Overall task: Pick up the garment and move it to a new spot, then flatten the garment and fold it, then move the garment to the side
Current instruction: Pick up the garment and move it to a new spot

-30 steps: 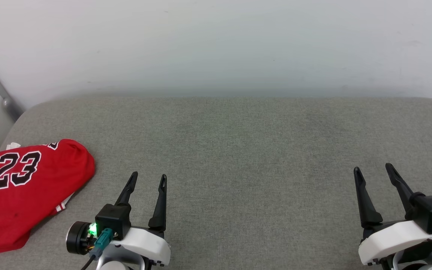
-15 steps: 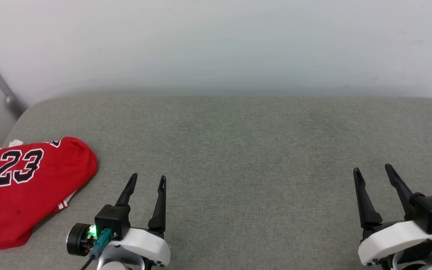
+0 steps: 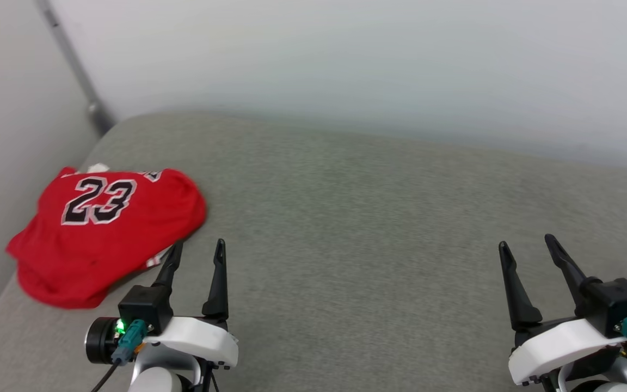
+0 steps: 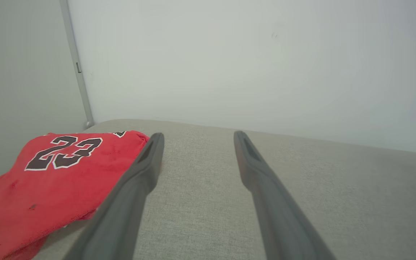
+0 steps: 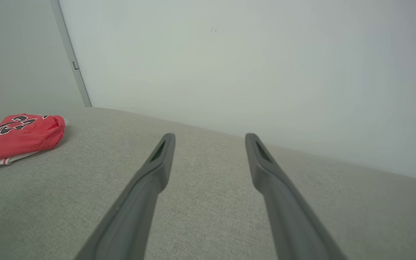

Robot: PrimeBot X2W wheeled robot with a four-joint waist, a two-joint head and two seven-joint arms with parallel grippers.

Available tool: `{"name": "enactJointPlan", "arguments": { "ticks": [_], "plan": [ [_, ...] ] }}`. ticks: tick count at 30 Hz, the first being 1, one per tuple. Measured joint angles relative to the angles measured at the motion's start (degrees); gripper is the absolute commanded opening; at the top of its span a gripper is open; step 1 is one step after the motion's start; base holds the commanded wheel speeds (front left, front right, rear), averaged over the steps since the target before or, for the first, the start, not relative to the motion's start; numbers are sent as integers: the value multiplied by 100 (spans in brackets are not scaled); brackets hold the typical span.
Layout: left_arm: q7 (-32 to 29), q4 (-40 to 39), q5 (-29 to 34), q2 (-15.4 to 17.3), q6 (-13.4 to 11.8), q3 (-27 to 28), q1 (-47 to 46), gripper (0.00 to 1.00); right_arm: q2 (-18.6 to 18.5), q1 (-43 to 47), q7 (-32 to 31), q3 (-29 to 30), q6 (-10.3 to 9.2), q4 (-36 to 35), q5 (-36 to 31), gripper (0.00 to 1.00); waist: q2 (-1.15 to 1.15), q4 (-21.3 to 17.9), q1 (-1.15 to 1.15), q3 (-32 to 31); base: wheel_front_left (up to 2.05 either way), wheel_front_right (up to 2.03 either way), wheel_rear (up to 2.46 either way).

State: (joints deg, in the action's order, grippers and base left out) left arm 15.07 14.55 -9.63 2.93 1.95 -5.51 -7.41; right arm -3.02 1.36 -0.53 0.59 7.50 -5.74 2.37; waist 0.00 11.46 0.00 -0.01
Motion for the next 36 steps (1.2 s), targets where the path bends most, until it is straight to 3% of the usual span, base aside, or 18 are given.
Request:
{"name": "enactJointPlan", "arguments": {
  "ticks": [12, 18, 28, 36],
  "plan": [
    [0, -134, -115, -1, -125, 422, 113, 100, 2, -53, -51, -346, 0, -3, -44, 100, 0, 1170, 0, 33, 0, 0, 0],
    [0, -198, -69, 1, -93, 619, 143, 100, 3, -93, -52, -432, 1, 8, -45, 100, 0, 1578, 0, 49, 0, 0, 0],
    [0, -298, 35, 0, -31, 609, 192, 100, 3, -124, -29, -400, 0, 30, -41, 100, 0, 1794, 0, 88, 0, 0, 0],
    [0, -160, 37, 1, 94, 563, -57, 100, 3, -254, -4, -450, 1, 32, -79, 100, 0, 1743, 0, 250, 0, 0, 0]
  ]
}}
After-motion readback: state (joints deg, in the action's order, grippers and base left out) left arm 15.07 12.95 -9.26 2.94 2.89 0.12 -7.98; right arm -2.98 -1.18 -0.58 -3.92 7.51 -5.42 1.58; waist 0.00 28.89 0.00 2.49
